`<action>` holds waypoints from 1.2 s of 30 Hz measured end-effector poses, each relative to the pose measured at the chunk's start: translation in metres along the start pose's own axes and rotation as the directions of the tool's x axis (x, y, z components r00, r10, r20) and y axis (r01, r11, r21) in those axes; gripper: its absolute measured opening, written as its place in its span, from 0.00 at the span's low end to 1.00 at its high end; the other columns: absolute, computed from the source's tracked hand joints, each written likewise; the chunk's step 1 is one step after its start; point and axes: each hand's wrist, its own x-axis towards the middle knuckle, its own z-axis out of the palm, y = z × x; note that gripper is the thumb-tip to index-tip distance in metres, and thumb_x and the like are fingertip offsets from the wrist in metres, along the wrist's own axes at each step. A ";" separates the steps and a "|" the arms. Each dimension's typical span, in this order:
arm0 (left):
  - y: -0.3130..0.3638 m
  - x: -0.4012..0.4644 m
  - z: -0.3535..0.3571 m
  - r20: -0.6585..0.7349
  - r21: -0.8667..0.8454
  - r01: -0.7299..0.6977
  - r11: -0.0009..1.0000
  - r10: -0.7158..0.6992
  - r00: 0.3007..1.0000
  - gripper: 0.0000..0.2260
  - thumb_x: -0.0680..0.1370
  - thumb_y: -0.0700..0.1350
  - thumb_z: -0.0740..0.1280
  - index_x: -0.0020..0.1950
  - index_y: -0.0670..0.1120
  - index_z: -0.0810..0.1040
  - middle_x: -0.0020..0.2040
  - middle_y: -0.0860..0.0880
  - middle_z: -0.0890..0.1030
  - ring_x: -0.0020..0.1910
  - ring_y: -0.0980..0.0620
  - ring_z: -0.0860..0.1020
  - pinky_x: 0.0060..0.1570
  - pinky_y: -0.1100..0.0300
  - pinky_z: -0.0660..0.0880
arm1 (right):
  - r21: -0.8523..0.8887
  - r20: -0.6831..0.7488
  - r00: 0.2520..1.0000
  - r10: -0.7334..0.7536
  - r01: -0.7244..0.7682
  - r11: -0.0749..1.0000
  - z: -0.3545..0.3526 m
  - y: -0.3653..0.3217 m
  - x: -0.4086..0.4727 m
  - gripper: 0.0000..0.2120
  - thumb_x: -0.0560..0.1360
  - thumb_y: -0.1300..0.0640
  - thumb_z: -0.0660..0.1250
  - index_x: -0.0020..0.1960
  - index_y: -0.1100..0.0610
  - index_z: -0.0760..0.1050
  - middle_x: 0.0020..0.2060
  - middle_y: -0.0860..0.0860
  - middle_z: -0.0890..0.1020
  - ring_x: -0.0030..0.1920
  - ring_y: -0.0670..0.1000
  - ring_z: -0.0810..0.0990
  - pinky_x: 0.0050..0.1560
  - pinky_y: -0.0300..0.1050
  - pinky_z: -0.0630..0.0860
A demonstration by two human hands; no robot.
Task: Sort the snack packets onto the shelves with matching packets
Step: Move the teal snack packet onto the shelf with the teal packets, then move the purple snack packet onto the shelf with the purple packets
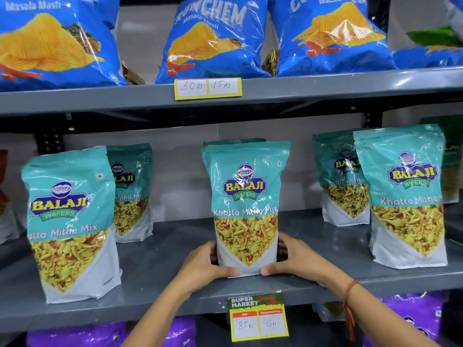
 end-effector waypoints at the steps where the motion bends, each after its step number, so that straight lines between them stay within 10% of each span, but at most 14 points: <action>1: 0.001 -0.002 0.000 -0.017 -0.010 -0.001 1.000 0.001 1.000 0.37 0.53 0.59 0.82 0.60 0.54 0.77 0.58 0.57 0.84 0.55 0.60 0.82 0.61 0.54 0.78 | 0.018 -0.010 1.000 0.002 -0.002 1.000 0.001 -0.001 -0.002 0.42 0.61 0.48 0.84 0.71 0.46 0.70 0.63 0.40 0.82 0.63 0.40 0.80 0.65 0.38 0.76; 6: 0.010 -0.021 -0.010 -0.124 -0.030 -0.068 0.997 0.064 0.990 0.51 0.51 0.61 0.81 0.71 0.50 0.71 0.67 0.51 0.79 0.62 0.56 0.79 0.66 0.52 0.76 | 0.212 -0.140 0.987 -0.074 0.103 0.972 0.008 -0.015 -0.018 0.42 0.63 0.51 0.83 0.68 0.36 0.64 0.64 0.35 0.76 0.57 0.24 0.76 0.55 0.25 0.75; 9: 0.017 -0.040 -0.020 -0.203 -0.065 -0.120 0.991 0.104 0.974 0.54 0.52 0.62 0.80 0.74 0.47 0.67 0.69 0.47 0.77 0.65 0.54 0.78 0.68 0.51 0.74 | 0.243 -0.313 0.942 -0.120 0.202 0.949 0.017 -0.032 -0.028 0.38 0.61 0.47 0.84 0.63 0.31 0.66 0.66 0.36 0.75 0.62 0.30 0.75 0.67 0.37 0.72; 14: 0.021 -0.084 -0.036 -0.366 -0.094 -0.231 0.968 0.183 0.913 0.40 0.63 0.52 0.82 0.72 0.47 0.72 0.65 0.48 0.80 0.61 0.56 0.80 0.63 0.59 0.74 | 0.366 -0.573 0.816 -0.077 0.338 0.867 0.041 -0.074 -0.052 0.40 0.63 0.45 0.79 0.72 0.53 0.70 0.70 0.52 0.76 0.63 0.42 0.78 0.68 0.45 0.75; 18: -0.001 -0.116 -0.050 -0.499 -0.095 -0.262 0.960 0.181 0.847 0.31 0.65 0.51 0.80 0.66 0.51 0.76 0.60 0.49 0.82 0.57 0.56 0.82 0.61 0.55 0.77 | 0.277 -0.651 0.745 -0.150 0.416 0.866 0.087 -0.101 -0.076 0.29 0.69 0.54 0.80 0.67 0.52 0.75 0.63 0.49 0.80 0.63 0.42 0.79 0.65 0.44 0.76; 25: -0.089 -0.169 -0.054 -0.633 -0.225 -0.096 0.970 -0.071 0.771 0.18 0.71 0.40 0.77 0.61 0.43 0.80 0.53 0.45 0.84 0.49 0.54 0.84 0.56 0.60 0.78 | 0.144 -0.531 0.796 -0.290 0.422 0.895 0.194 -0.080 -0.119 0.18 0.70 0.54 0.77 0.57 0.45 0.78 0.51 0.37 0.81 0.53 0.32 0.79 0.53 0.27 0.72; 30: -0.181 -0.189 -0.035 -0.589 -0.271 0.099 0.957 -0.247 0.769 0.15 0.71 0.38 0.76 0.56 0.40 0.82 0.48 0.45 0.85 0.37 0.72 0.80 0.44 0.75 0.76 | 0.264 -0.363 0.928 -0.089 0.194 0.945 0.264 -0.005 -0.107 0.19 0.70 0.56 0.80 0.52 0.37 0.77 0.48 0.35 0.82 0.51 0.37 0.81 0.49 0.28 0.73; 33: -0.241 -0.192 -0.019 -0.443 -0.274 0.247 0.930 -0.350 0.825 0.10 0.69 0.40 0.79 0.47 0.49 0.84 0.41 0.55 0.88 0.39 0.69 0.82 0.47 0.65 0.79 | 0.323 -0.197 0.974 0.115 -0.046 0.945 0.301 0.045 -0.091 0.22 0.68 0.54 0.81 0.54 0.38 0.75 0.54 0.41 0.81 0.53 0.43 0.81 0.48 0.32 0.76; 36: -0.303 -0.186 0.000 -0.229 -0.290 0.439 0.850 -0.507 0.831 0.38 0.55 0.61 0.83 0.59 0.45 0.81 0.45 0.46 0.87 0.47 0.54 0.84 0.49 0.59 0.80 | 0.320 0.008 0.972 0.236 -0.226 0.920 0.333 0.091 -0.072 0.34 0.62 0.48 0.84 0.62 0.42 0.72 0.62 0.51 0.79 0.61 0.55 0.81 0.59 0.53 0.80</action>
